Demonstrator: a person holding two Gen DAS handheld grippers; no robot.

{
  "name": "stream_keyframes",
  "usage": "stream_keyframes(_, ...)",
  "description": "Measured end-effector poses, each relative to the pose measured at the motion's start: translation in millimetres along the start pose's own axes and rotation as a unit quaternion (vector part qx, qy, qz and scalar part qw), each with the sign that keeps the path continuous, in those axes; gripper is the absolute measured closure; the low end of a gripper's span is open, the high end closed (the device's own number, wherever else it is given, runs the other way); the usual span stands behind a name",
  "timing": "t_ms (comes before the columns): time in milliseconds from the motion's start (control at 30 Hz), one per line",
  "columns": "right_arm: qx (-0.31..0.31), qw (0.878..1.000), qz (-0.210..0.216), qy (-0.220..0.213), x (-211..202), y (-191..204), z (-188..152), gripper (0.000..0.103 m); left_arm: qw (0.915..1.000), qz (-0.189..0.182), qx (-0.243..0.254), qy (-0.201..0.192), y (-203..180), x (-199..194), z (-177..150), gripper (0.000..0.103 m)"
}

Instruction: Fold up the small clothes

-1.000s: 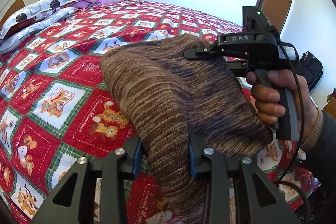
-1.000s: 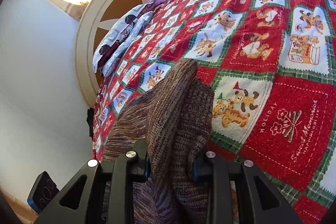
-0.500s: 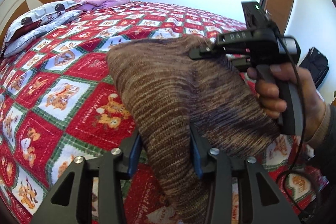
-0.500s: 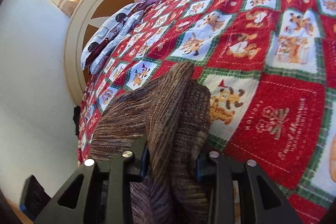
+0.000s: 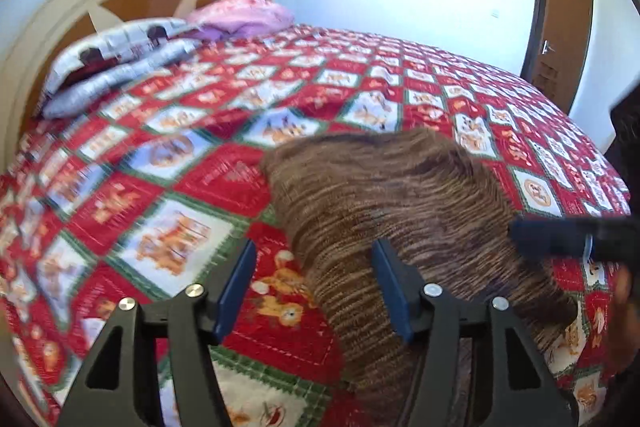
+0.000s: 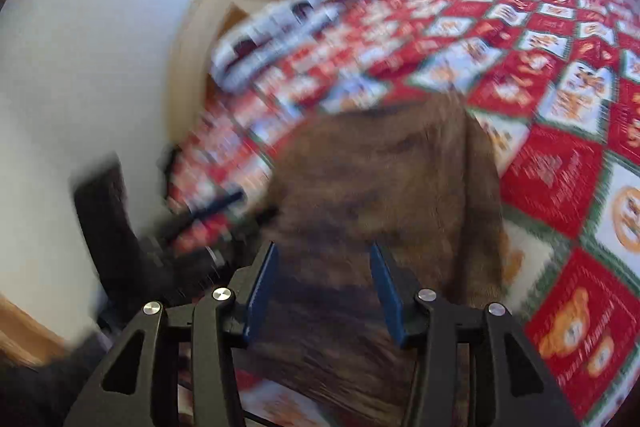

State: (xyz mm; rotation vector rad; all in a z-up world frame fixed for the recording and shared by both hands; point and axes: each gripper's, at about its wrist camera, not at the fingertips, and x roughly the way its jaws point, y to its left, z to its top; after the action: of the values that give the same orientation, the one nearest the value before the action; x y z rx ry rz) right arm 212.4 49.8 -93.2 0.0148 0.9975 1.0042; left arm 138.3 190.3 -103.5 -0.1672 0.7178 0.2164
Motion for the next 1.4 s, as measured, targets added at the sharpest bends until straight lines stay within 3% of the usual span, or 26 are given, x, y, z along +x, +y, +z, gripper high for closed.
stream_keyframes(67, -0.002, 0.999, -0.048, 0.020, 10, -8, -11, 0.055, 1.0000, -0.001, 0.001, 0.007, 0, 8, -4, 0.036)
stream_keyframes(267, 0.010, 0.999, -0.041, 0.009, -4, -26, -16, 0.059, 0.9990, 0.038, 0.024, 0.001, -9, 17, -9, 0.015)
stream_keyframes(333, -0.004, 0.999, -0.050, 0.006, -5, -23, -20, 0.059, 0.9994, 0.032, 0.011, 0.002, -5, 19, -10, 0.011)
stream_keyframes(567, -0.058, 0.994, -0.088, -0.018, -4, -8, -35, 0.059, 0.9995, 0.012, -0.029, -0.001, 8, 4, -17, 0.010)
stream_keyframes(767, -0.002, 0.994, -0.095, -0.055, -40, 2, -40, 0.056, 0.9995, 0.030, 0.000, -0.012, 4, -31, -18, 0.010)
stream_keyframes(833, -0.006, 0.990, -0.115, -0.084, -61, 12, -44, 0.041, 0.9993, 0.029, 0.010, -0.024, 2, -46, -18, 0.010)
stream_keyframes(900, -0.015, 0.983, -0.145, -0.115, -84, 26, -50, 0.034, 0.9986, 0.029, 0.020, -0.039, -2, -64, -18, 0.010)
stream_keyframes(1067, -0.043, 0.975, -0.174, -0.134, -109, 53, -61, 0.034, 0.9968, 0.014, 0.032, -0.072, -14, -103, -17, 0.010)
stream_keyframes(1400, -0.067, 0.953, -0.216, -0.201, -145, 92, -78, 0.034, 0.9941, -0.006, 0.030, -0.105, -27, -140, -14, 0.010)
